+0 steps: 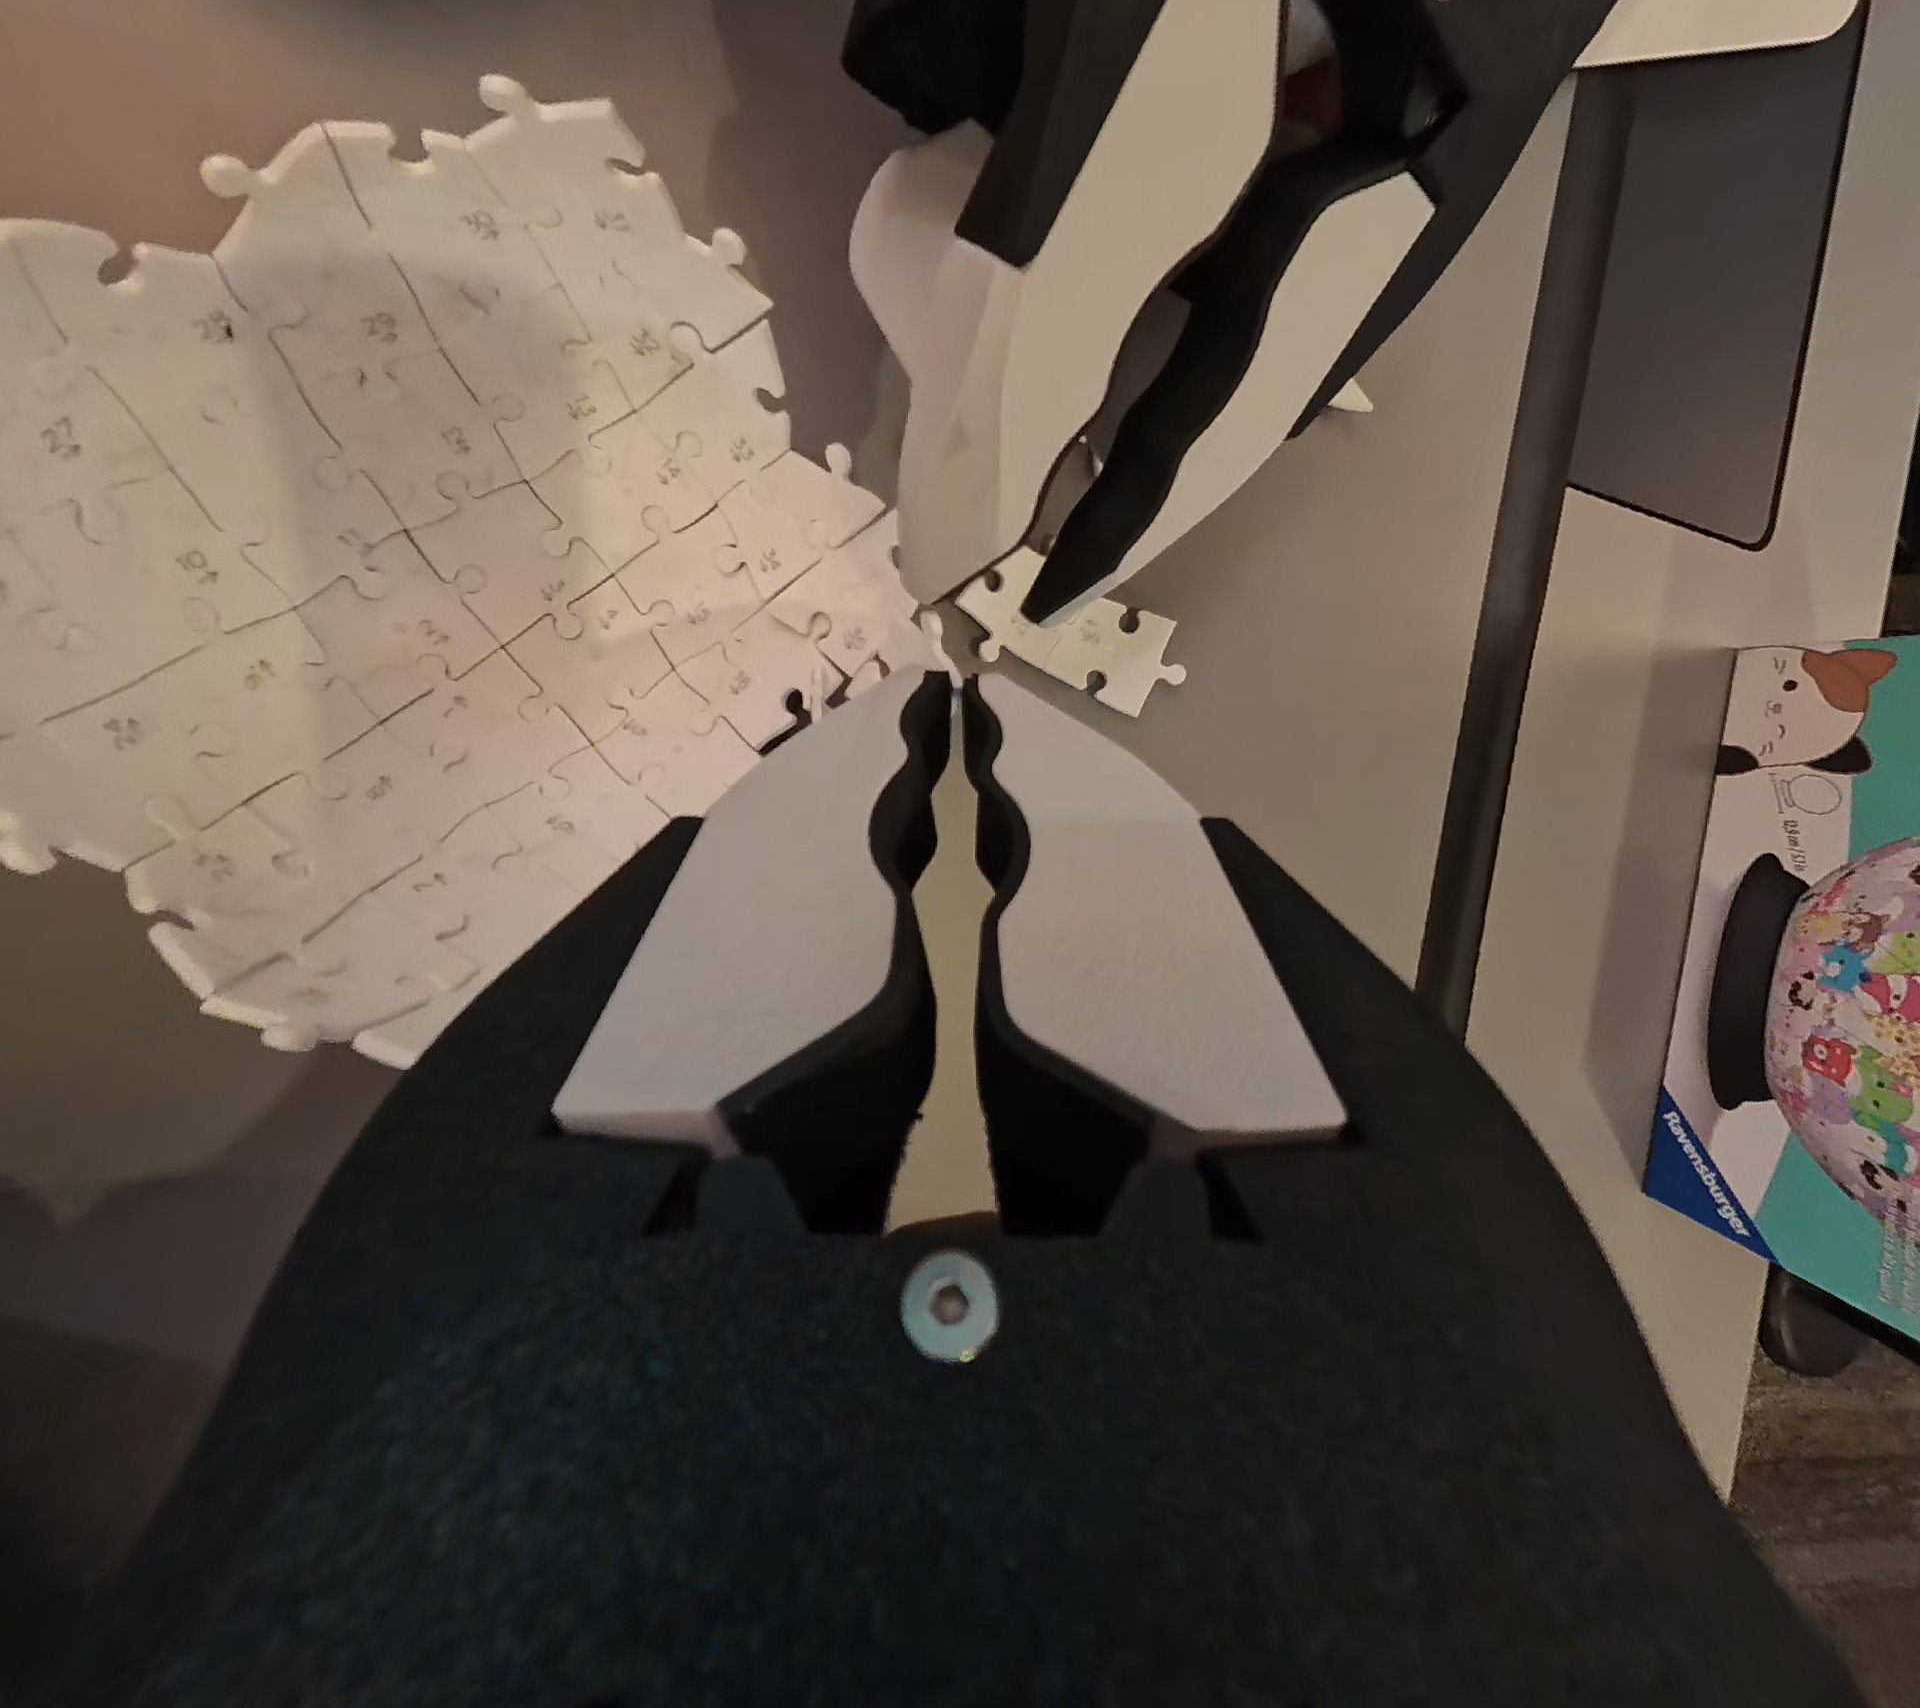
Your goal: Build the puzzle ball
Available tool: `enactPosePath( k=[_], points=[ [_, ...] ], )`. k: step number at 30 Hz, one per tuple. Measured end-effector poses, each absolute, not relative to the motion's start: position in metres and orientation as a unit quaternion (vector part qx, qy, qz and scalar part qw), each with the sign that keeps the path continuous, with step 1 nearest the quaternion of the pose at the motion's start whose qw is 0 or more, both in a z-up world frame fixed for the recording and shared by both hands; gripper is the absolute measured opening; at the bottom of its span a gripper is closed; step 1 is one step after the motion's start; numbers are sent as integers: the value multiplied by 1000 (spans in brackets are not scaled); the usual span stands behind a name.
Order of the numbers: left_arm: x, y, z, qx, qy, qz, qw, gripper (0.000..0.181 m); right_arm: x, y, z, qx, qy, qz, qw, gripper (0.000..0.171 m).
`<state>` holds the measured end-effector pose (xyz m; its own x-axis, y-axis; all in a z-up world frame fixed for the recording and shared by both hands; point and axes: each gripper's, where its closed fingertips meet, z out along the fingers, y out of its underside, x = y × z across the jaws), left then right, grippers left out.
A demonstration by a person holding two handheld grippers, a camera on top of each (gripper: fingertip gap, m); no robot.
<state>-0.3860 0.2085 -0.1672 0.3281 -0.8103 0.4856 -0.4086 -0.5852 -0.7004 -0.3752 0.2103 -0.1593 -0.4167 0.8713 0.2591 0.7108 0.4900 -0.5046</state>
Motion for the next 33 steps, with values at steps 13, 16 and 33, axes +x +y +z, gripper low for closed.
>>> enactPosePath(
  k=[13, 16, 33],
  points=[
    [-381, 204, -168, -778, 401, -427, 227, 29, -373, 220, -158, -552, -781, 201, 213, 2],
    [-381, 204, -171, -782, 405, -419, 223, 29, -372, 217, -158, -558, -776, 216, 200, 2],
    [-377, 200, -174, -782, 418, -410, 213, 17, -374, 211, -153, -555, -768, 261, 185, 2]
  ],
)
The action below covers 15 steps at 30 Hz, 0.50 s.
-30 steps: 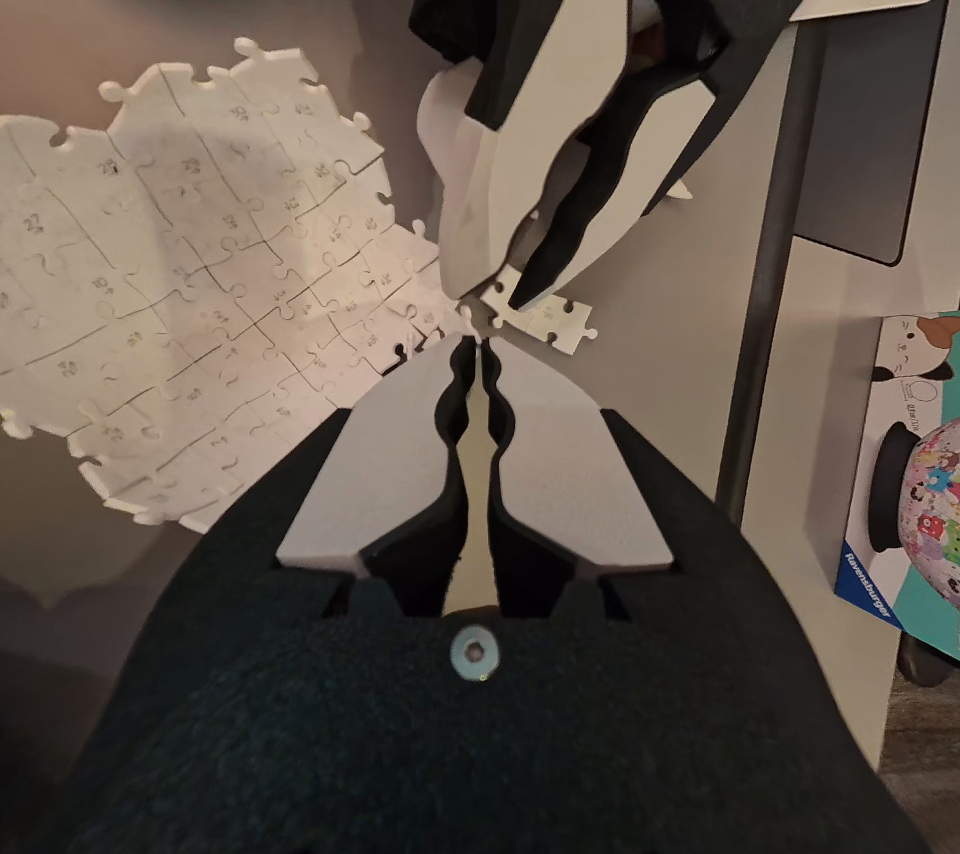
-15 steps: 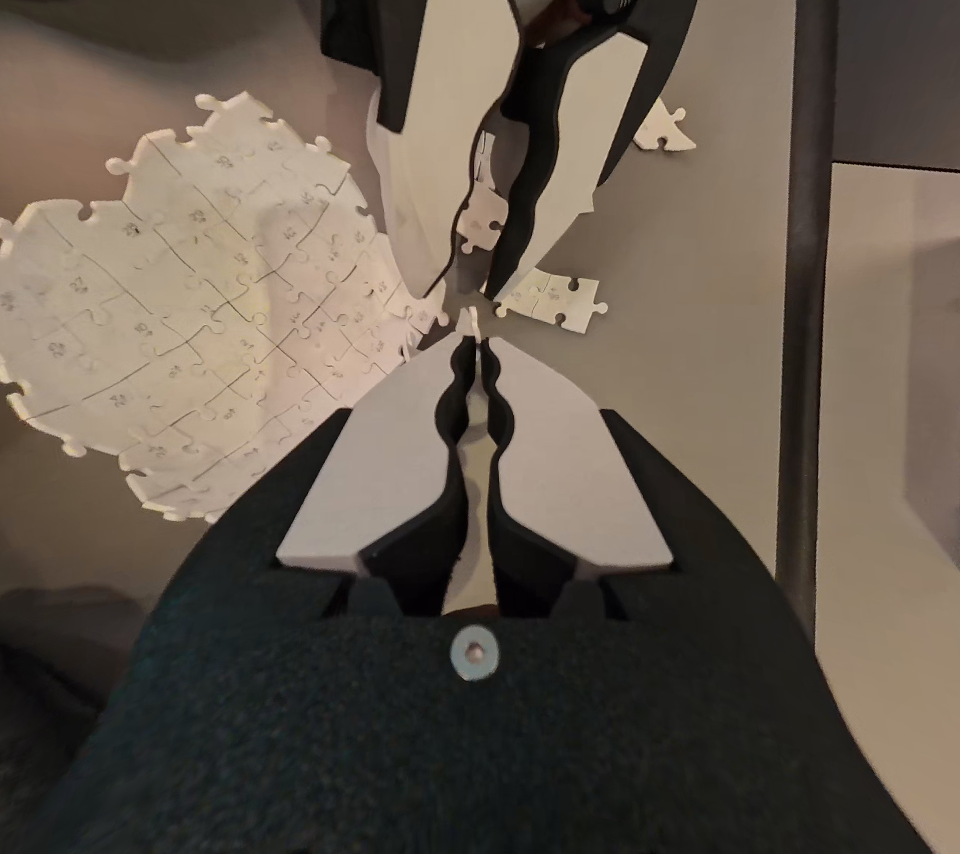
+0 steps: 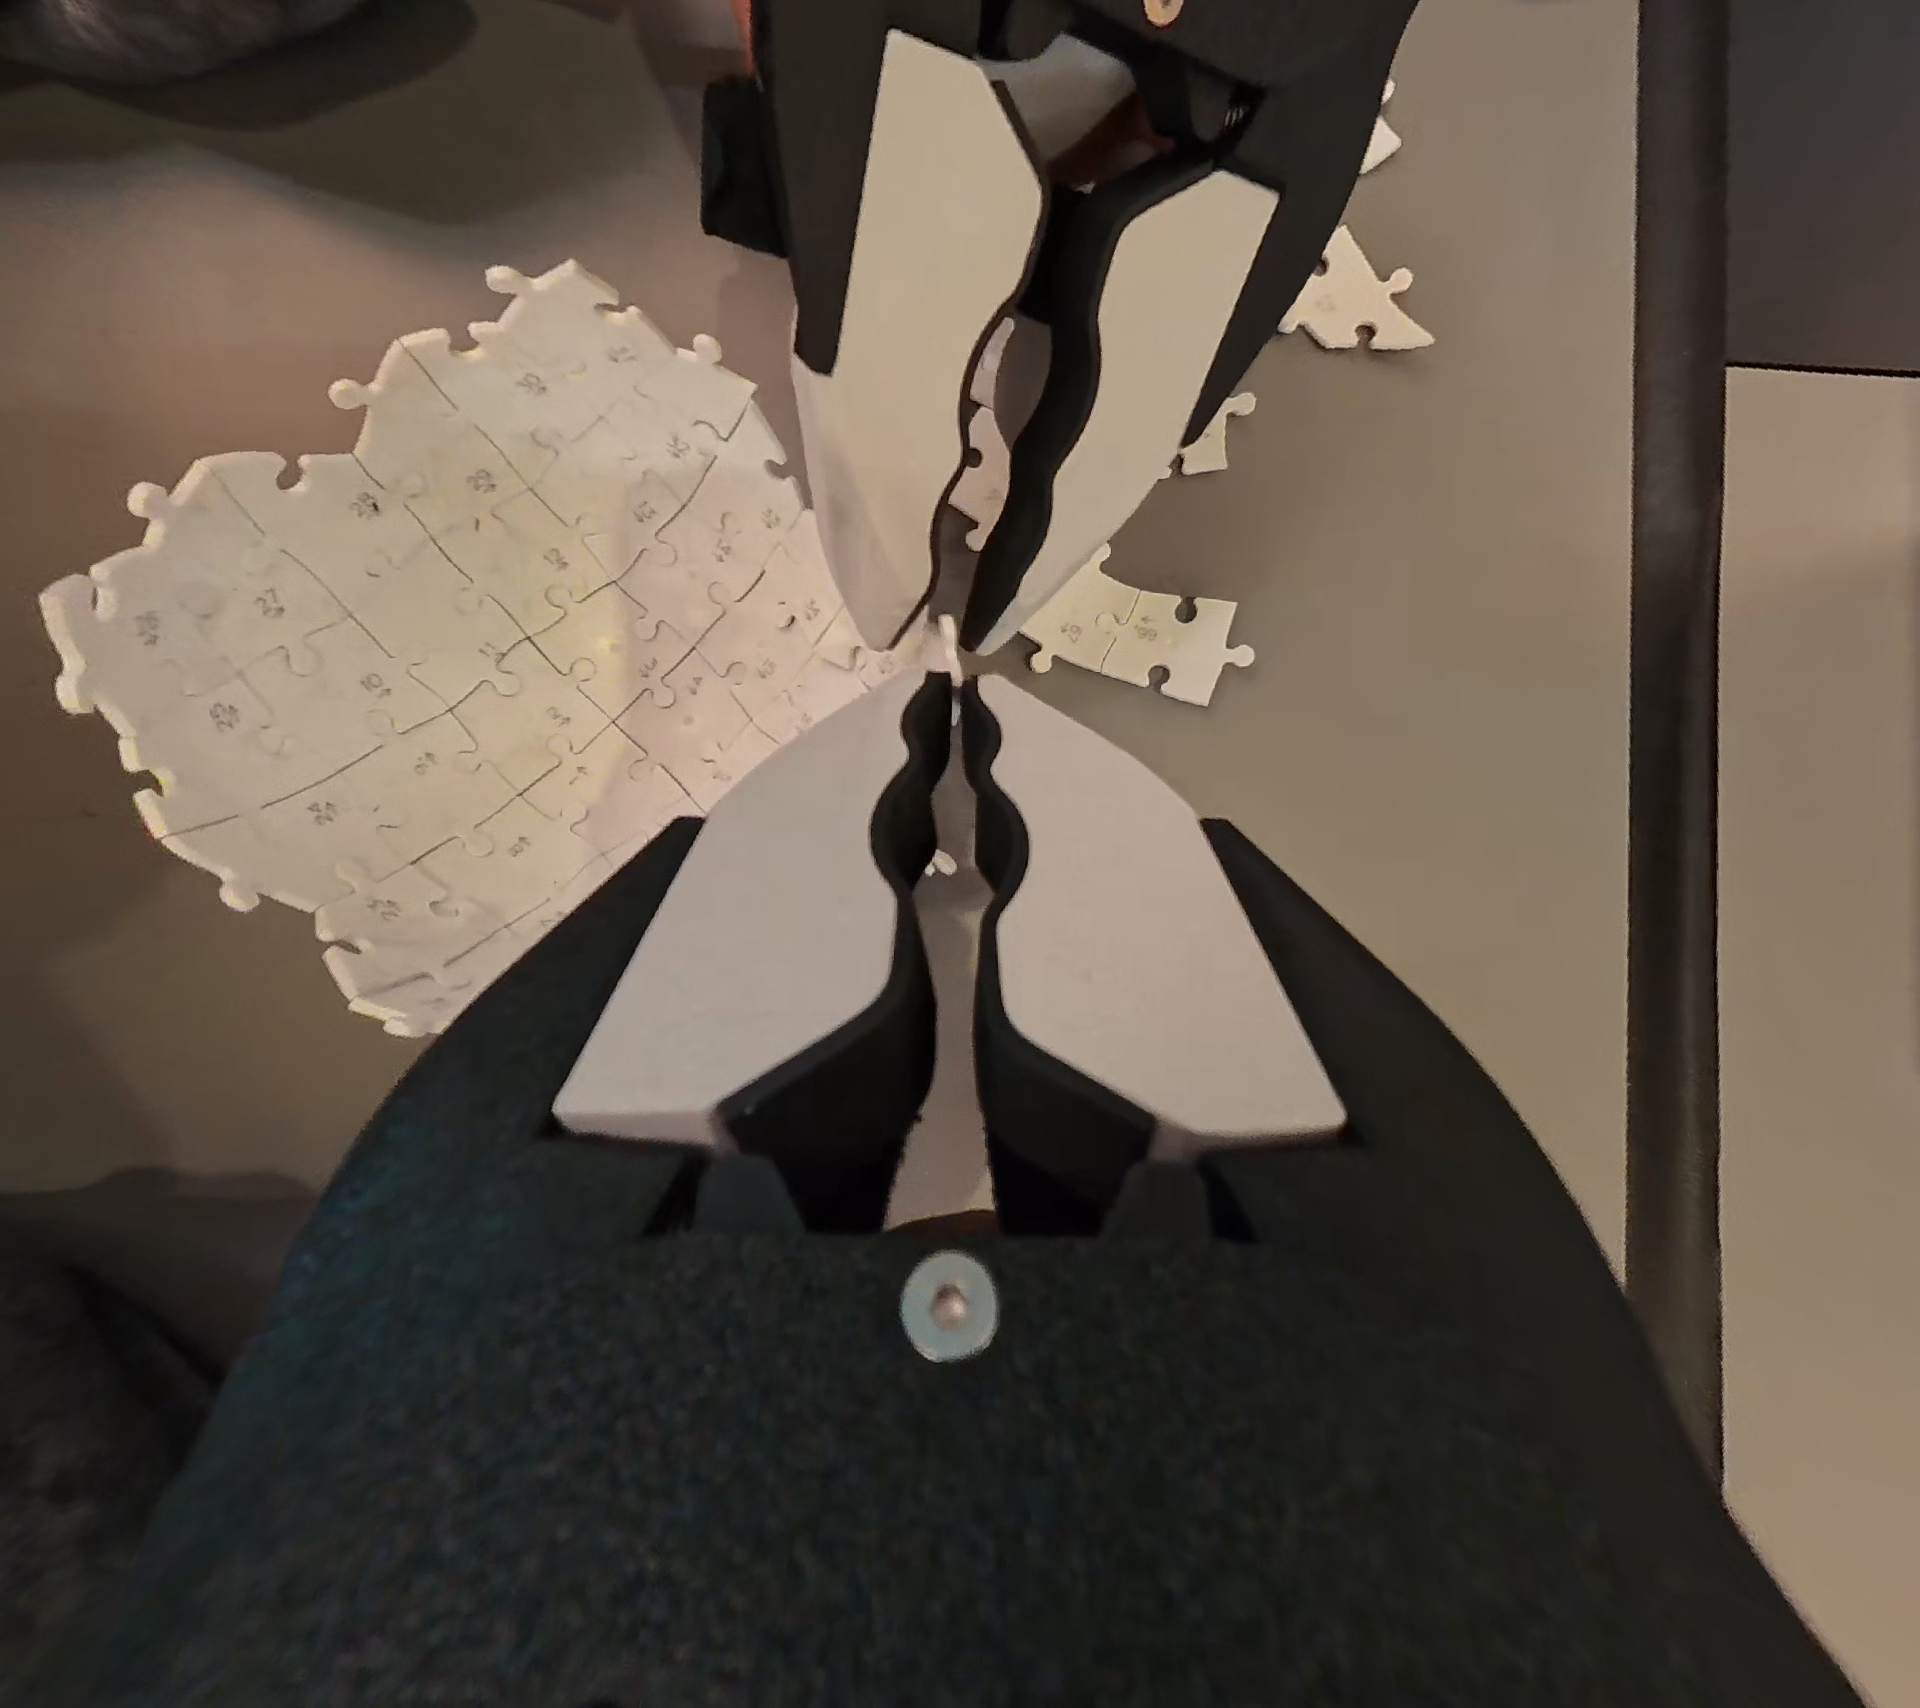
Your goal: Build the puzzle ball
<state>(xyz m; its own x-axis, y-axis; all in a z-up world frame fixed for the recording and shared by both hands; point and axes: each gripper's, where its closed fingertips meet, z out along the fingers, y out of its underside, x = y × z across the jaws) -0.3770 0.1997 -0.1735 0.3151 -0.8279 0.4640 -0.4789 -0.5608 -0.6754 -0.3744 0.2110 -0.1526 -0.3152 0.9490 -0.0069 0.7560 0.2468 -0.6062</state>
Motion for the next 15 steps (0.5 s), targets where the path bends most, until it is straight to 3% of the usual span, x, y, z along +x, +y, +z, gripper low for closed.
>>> enactPosePath(
  k=[7, 15],
  points=[
    [-375, 202, -171, -780, 417, -408, 225, 16, -376, 212, -156, -554, -767, 266, 185, 2],
    [-373, 203, -173, -782, 424, -396, 229, 2, -379, 214, -157, -554, -763, 272, 192, 2]
  ],
)
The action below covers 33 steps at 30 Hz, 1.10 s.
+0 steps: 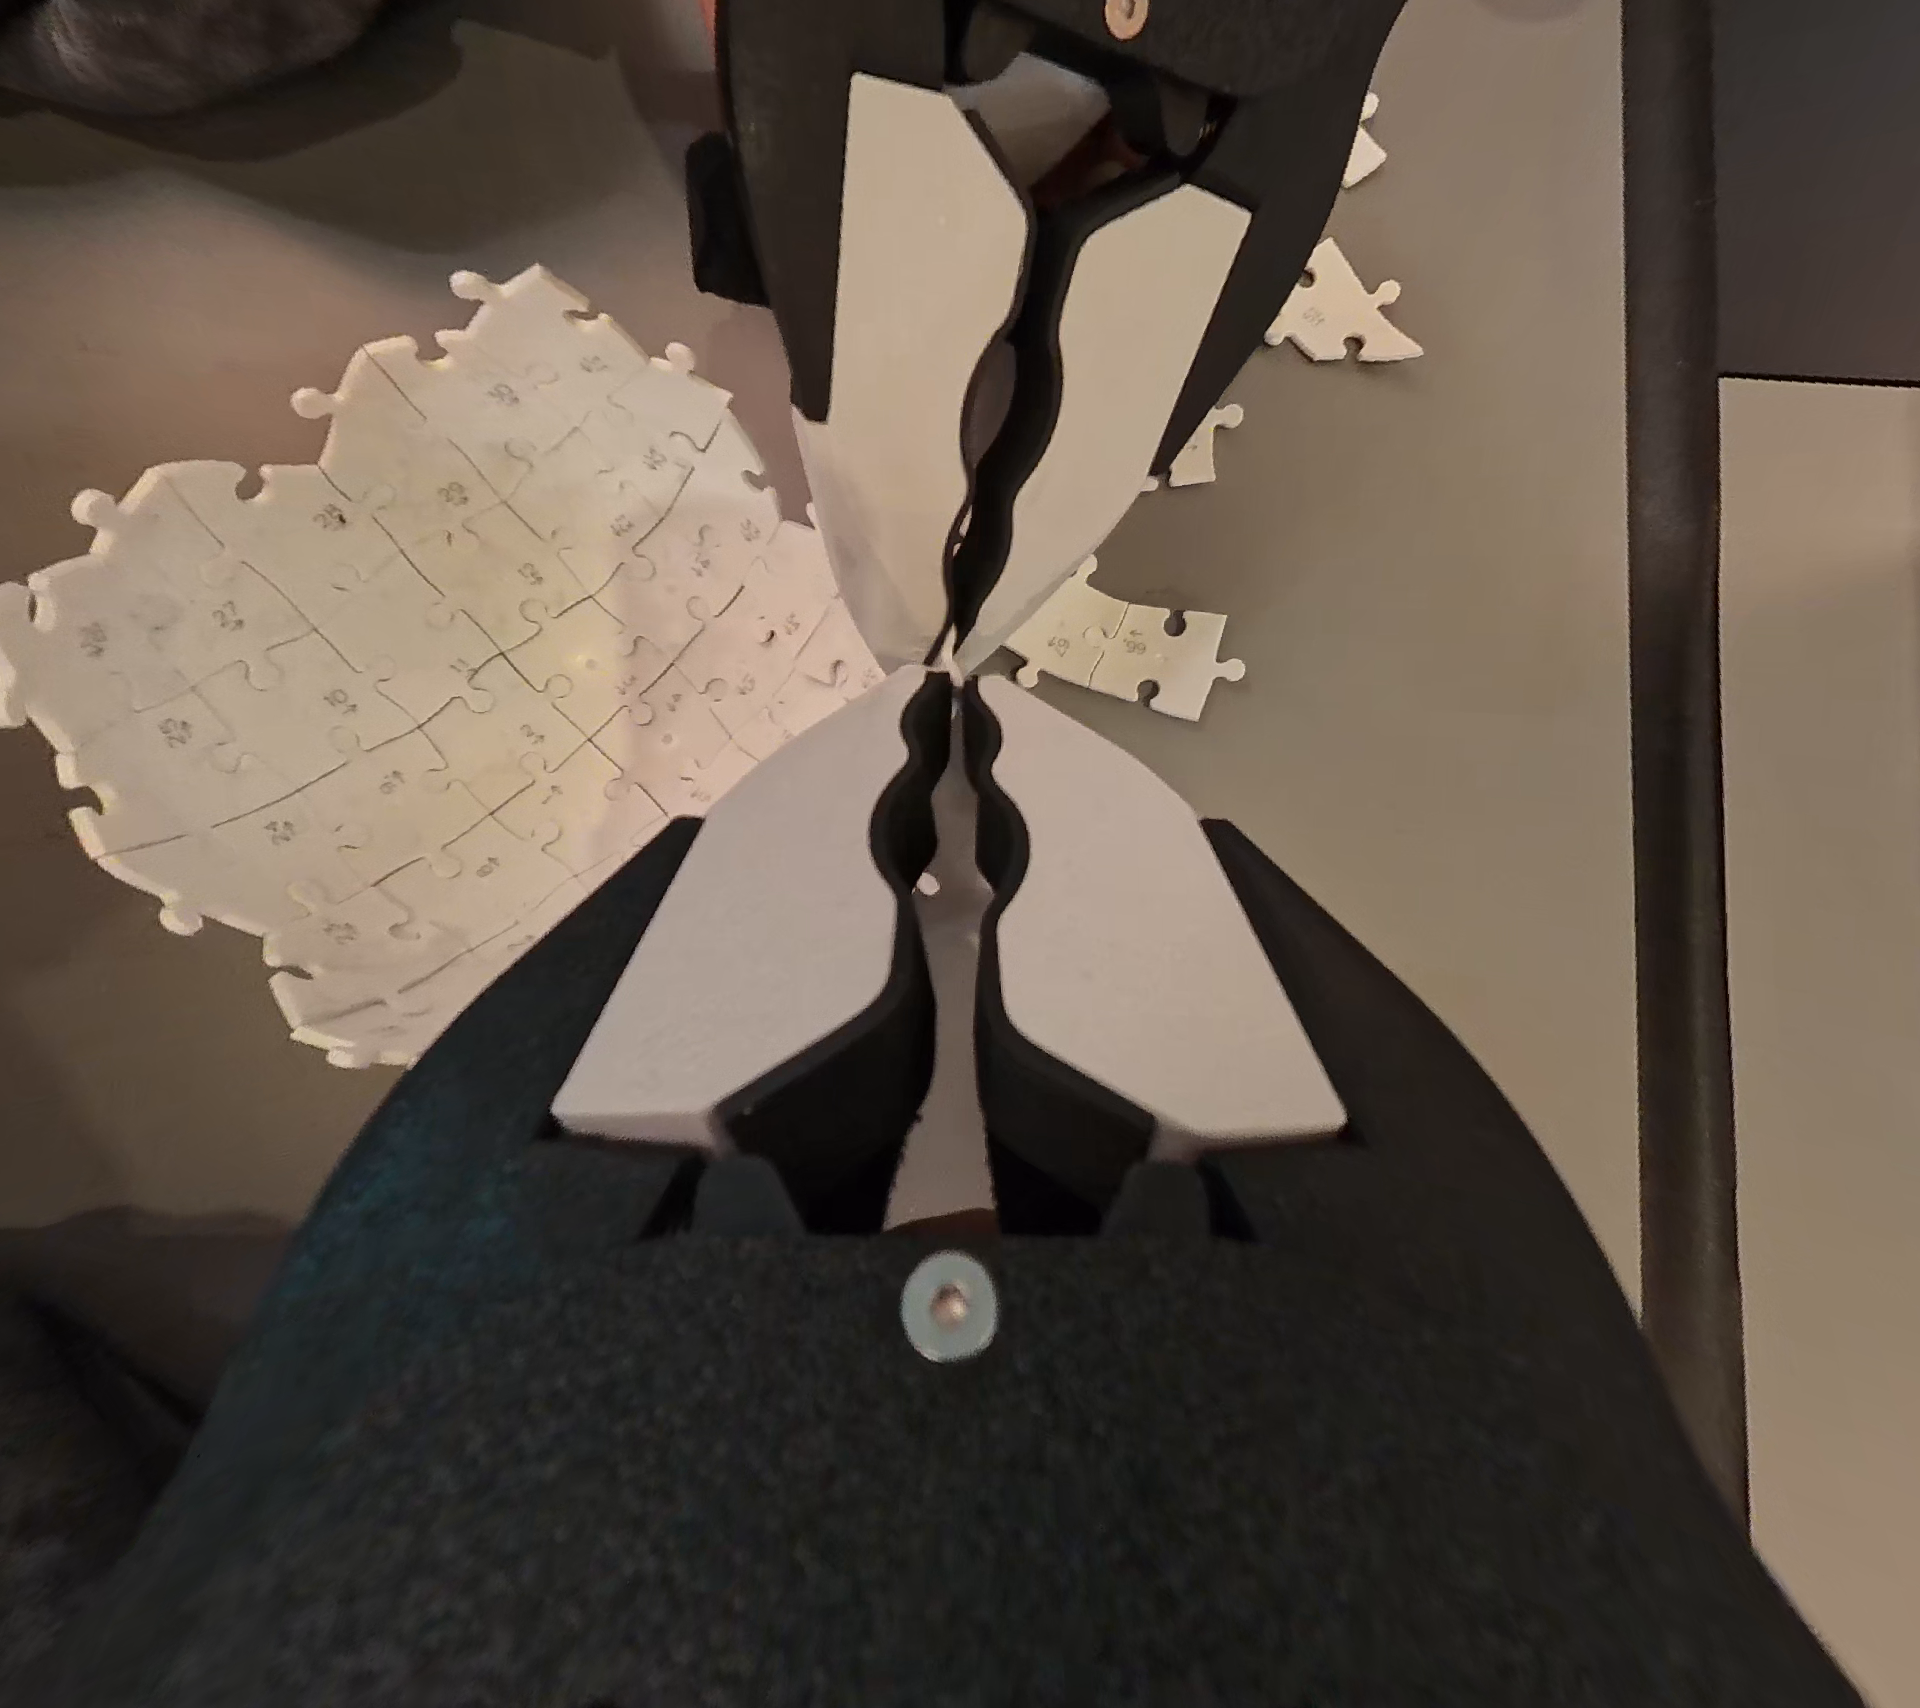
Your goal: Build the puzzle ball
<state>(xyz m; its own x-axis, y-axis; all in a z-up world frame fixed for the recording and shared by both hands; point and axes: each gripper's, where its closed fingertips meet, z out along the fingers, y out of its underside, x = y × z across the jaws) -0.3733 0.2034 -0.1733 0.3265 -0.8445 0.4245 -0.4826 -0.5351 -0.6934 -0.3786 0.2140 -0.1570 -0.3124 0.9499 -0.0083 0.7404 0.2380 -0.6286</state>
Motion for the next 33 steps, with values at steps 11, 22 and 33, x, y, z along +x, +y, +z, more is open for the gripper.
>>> enactPosePath(
  k=[11, 22, 33],
  points=[
    [-372, 206, -171, -782, 419, -394, 241, 2, -376, 214, -149, -552, -742, 331, 188, 18],
    [-370, 201, -172, -779, 423, -399, 234, 3, -369, 208, -168, -567, -728, 369, 114, 2],
    [-377, 193, -176, -804, 392, -413, 173, 25, -369, 208, -169, -558, -735, 365, 121, 2]
  ],
)
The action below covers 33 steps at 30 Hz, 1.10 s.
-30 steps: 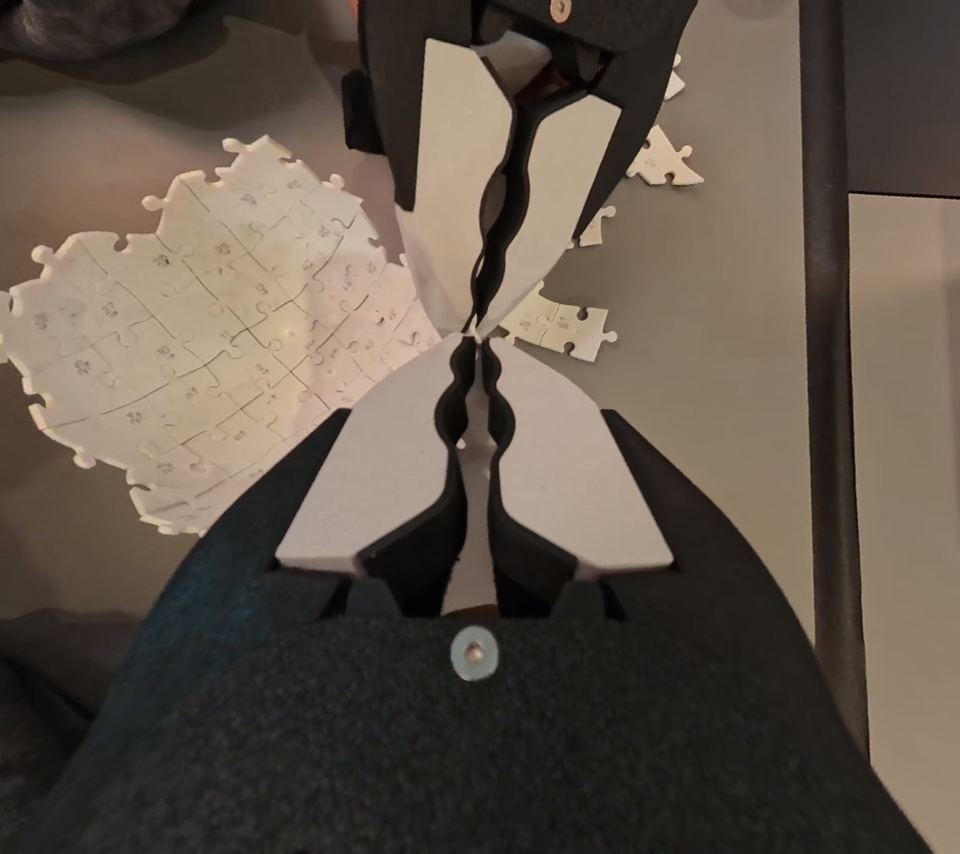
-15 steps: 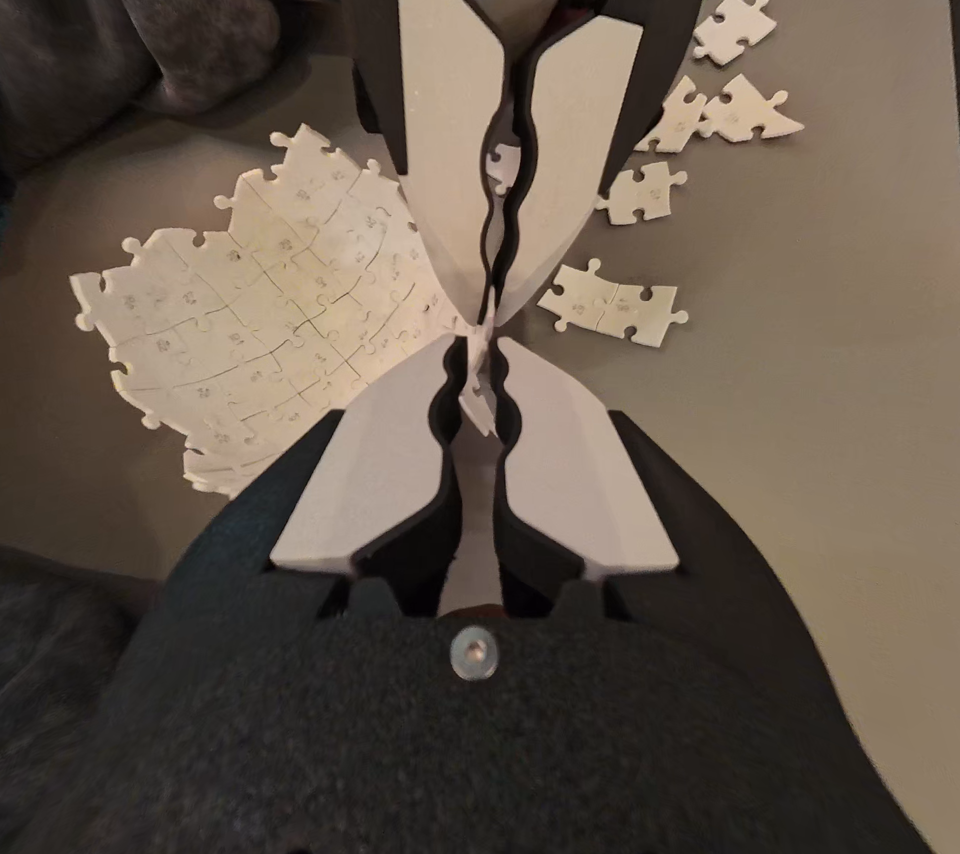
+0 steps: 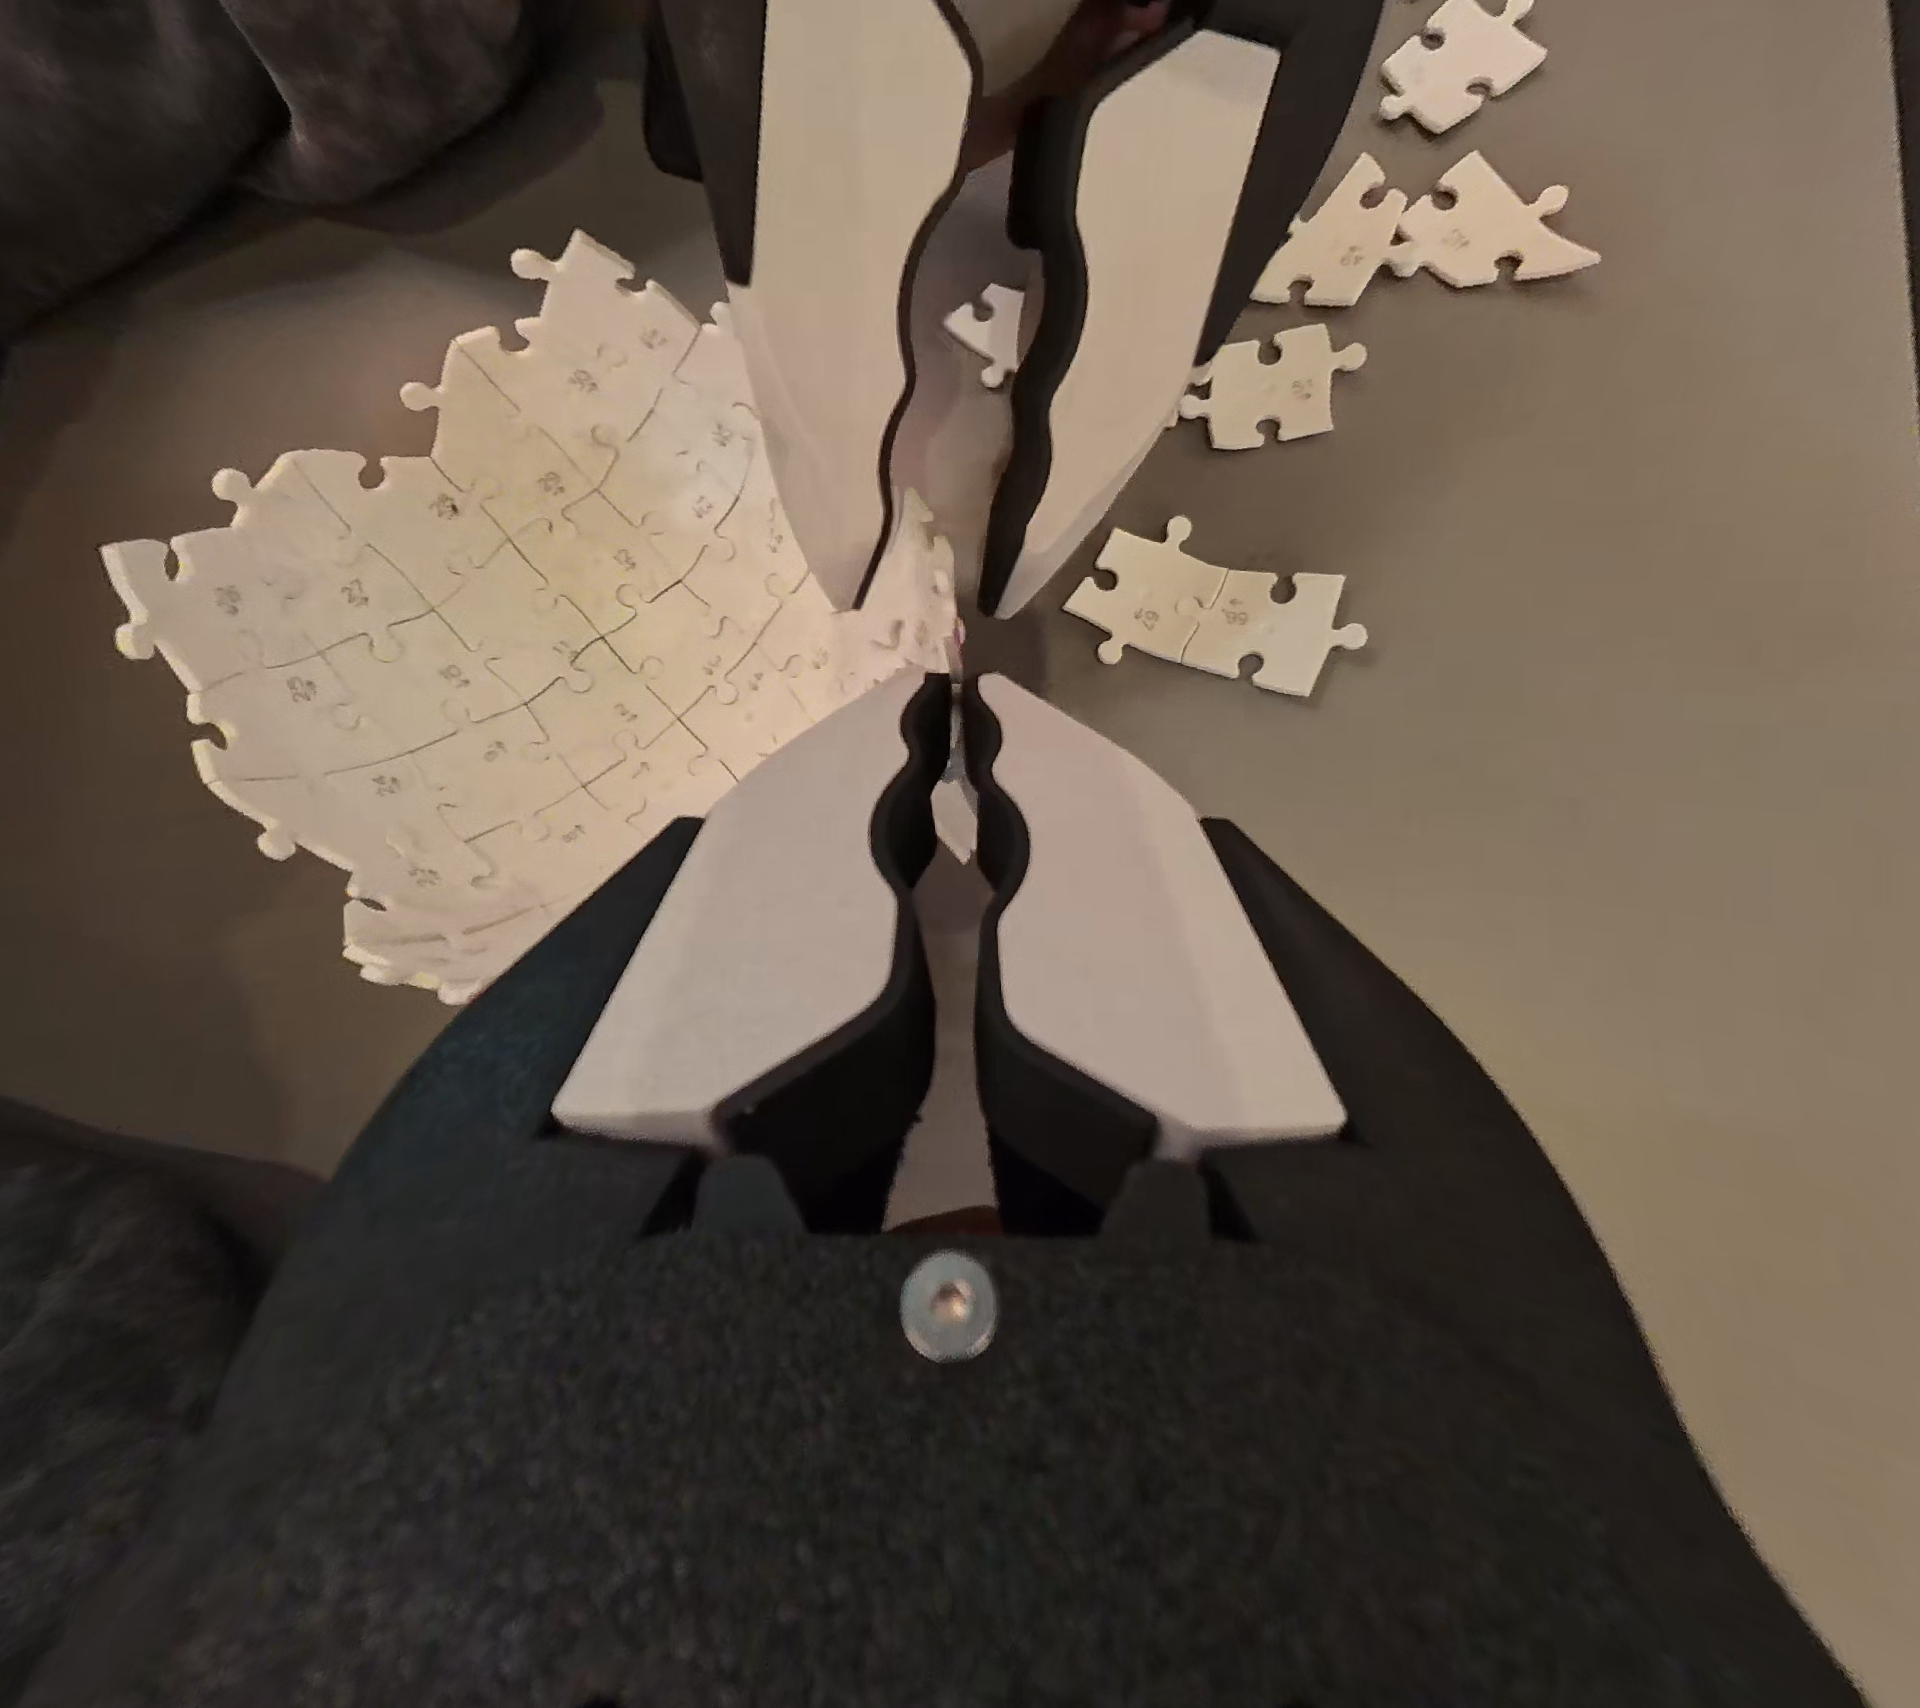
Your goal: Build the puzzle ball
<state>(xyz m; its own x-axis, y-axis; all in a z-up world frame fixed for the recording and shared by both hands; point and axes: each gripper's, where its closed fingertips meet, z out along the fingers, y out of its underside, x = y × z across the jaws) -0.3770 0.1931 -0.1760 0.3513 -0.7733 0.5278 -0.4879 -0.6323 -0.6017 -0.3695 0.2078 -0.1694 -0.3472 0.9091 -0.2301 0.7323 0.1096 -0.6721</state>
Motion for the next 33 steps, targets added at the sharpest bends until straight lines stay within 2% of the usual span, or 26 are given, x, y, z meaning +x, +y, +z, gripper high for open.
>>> enactPosePath(
  k=[8, 16, 28, 33],
  points=[
    [-374, 193, -178, -814, 379, -412, 156, 24, -372, 209, -169, -552, -744, 354, 132, 2],
    [-373, 194, -179, -816, 379, -407, 159, 13, -374, 208, -169, -550, -750, 344, 129, 2],
    [-371, 195, -179, -816, 377, -408, 160, 15, -376, 209, -169, -553, -751, 336, 133, 2],
    [-371, 197, -182, -819, 380, -396, 165, 4, -376, 209, -170, -558, -755, 319, 133, 3]
  ],
)
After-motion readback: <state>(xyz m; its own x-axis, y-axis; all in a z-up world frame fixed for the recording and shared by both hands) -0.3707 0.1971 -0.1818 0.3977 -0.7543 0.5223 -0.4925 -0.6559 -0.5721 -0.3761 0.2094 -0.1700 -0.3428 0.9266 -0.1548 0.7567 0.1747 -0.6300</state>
